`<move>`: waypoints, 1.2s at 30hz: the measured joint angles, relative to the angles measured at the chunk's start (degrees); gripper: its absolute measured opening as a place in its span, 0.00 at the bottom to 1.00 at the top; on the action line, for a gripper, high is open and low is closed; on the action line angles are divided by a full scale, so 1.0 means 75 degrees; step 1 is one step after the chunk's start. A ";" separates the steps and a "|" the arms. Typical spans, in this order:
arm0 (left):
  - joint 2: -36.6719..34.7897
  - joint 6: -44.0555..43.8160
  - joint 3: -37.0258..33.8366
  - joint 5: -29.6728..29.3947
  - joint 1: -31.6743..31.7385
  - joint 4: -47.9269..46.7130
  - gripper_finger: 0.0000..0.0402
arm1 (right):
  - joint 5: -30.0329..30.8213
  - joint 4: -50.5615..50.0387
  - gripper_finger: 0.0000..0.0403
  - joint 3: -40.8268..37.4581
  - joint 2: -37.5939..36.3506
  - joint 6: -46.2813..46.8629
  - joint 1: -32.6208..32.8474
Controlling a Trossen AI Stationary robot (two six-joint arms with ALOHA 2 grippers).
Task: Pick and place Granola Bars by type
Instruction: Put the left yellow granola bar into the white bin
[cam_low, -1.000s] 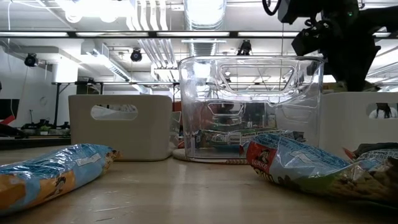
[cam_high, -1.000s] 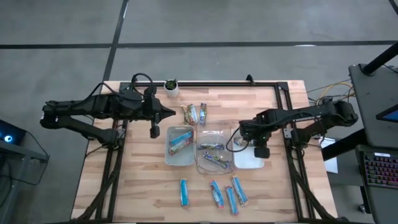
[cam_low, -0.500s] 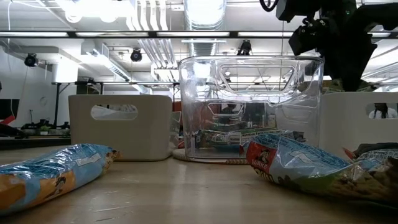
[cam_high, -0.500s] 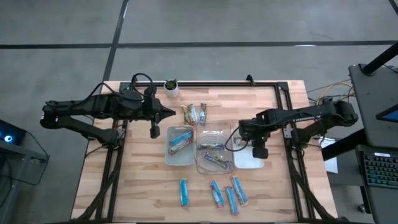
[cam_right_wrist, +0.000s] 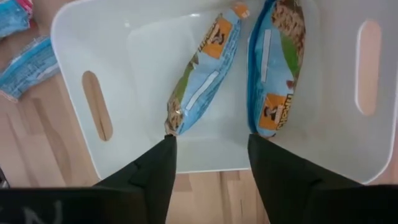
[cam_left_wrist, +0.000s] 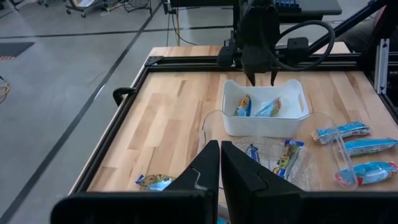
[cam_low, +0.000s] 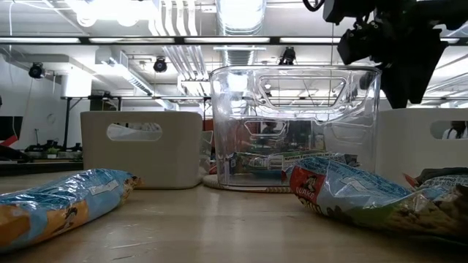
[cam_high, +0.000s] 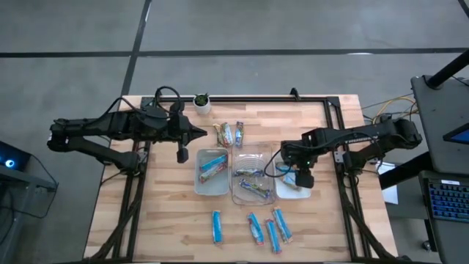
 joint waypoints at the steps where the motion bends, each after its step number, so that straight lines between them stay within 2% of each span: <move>1: 0.0000 -0.0020 0.0000 0.0000 -0.0001 0.0000 0.00 | 0.0000 0.0027 0.48 0.0007 0.0000 0.0000 0.0001; 4: 0.0000 -0.0023 0.0000 0.0000 -0.0001 0.0000 0.00 | -0.0003 0.0038 0.46 0.0007 0.0000 0.0032 0.0001; 6: 0.0000 -0.0026 0.0000 0.0000 -0.0001 -0.0001 0.00 | -0.0025 0.0036 0.40 0.0007 -0.0002 0.0032 0.0001; 12: 0.0000 -0.0148 0.0000 -0.0003 -0.0003 -0.0009 0.00 | -0.0230 0.0081 0.08 0.0007 -0.0032 0.0264 0.0001; 13: 0.0000 -0.0180 0.0000 0.0000 -0.0002 -0.0011 0.00 | -0.0249 0.0136 0.05 0.0007 -0.0046 0.0343 0.0001; 18: -0.0067 -0.0218 0.0000 0.0000 -0.0001 -0.0074 0.00 | -0.0295 0.0252 0.02 0.0373 -0.0068 0.0499 0.0001; 25: -0.0163 -0.0243 0.0000 0.0042 -0.0002 -0.0080 0.00 | -0.0269 0.0257 0.02 0.1968 -0.0064 0.0623 0.0001; 30: -0.0105 -0.0370 0.0000 0.0976 0.0003 -0.0067 0.00 | 0.0130 0.0284 0.02 0.3186 -0.0067 0.0627 0.0003; 36: -0.0061 -0.0390 0.0000 0.1958 -0.0005 0.0087 0.00 | 0.0846 0.0283 0.02 0.4001 -0.0068 0.0581 0.0001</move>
